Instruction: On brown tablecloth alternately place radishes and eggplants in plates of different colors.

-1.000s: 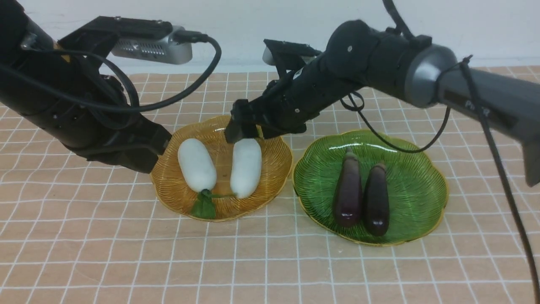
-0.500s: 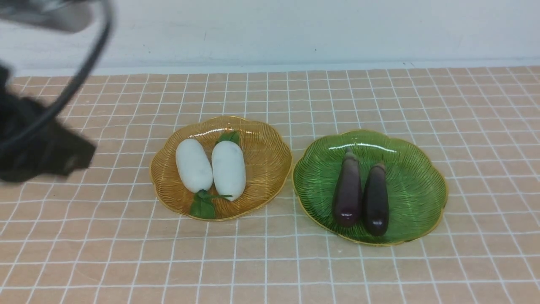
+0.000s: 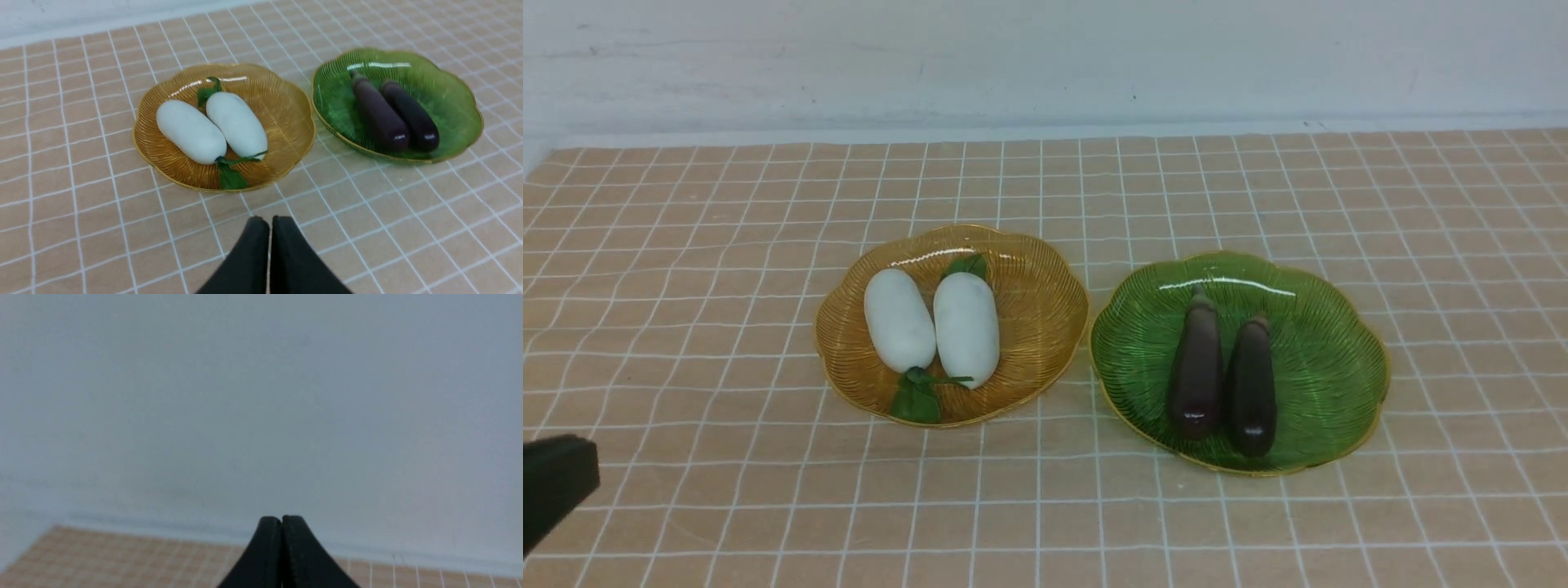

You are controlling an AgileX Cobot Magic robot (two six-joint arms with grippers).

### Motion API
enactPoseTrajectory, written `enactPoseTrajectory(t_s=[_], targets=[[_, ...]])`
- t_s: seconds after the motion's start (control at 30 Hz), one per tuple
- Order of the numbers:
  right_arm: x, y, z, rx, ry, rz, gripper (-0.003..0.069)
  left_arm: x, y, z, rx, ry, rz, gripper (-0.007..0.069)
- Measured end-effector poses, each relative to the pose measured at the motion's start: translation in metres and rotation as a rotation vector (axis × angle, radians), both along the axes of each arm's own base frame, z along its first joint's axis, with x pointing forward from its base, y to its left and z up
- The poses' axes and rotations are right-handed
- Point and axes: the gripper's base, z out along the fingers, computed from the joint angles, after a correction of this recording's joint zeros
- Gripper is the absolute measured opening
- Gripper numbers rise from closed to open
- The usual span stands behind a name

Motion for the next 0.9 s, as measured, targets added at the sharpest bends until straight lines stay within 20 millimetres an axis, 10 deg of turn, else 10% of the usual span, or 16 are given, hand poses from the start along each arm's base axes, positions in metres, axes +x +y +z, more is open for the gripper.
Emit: enactPoseTrajectory(t_s=[0.13,0.27,0.9], targets=[[-0.045,-0.013,-0.078,0.098,-0.355,0.004,-0.0015,-0.004,0.002,-0.022,-0.047,-0.026,0.031,-0.0004],[-0.044,-0.012,-0.113,0.116,-0.419,0.008,-0.0015,-0.001,0.001,-0.029,-0.067,-0.01,0.04,-0.0004],[-0.043,-0.011,-0.114,0.112,-0.426,0.006,-0.0015,-0.019,0.011,-0.015,-0.099,-0.222,0.07,-0.0004]])
